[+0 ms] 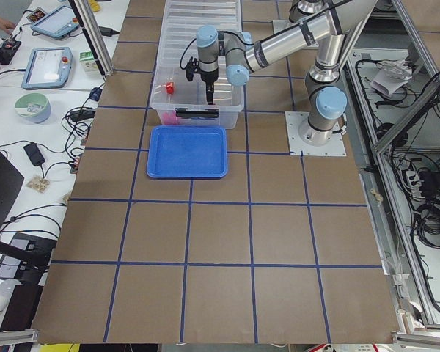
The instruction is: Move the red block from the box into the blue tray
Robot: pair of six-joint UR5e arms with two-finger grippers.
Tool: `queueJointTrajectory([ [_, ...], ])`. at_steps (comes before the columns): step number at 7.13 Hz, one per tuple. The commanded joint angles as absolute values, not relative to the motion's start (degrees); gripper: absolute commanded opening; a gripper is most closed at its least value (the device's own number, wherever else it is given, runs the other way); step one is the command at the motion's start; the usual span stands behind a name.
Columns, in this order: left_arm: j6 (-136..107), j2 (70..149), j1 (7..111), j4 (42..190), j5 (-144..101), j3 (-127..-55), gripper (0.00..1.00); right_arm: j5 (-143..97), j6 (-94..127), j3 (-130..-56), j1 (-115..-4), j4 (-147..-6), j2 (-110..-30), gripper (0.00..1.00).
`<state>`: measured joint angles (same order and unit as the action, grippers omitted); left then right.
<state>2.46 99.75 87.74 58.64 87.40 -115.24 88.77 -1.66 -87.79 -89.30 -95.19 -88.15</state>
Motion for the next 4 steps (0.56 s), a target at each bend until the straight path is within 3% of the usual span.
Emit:
queueJointTrajectory([
  [1,2.46,101.16,87.54,57.22,86.22,-116.19,1.0,88.68,-1.67,-87.8,-89.3,-95.19,-88.15,1.0],
  [4,2.37,102.74,86.13,55.46,86.13,-116.8,1.0,88.68,-1.67,-87.8,-89.3,-95.19,-88.15,1.0],
])
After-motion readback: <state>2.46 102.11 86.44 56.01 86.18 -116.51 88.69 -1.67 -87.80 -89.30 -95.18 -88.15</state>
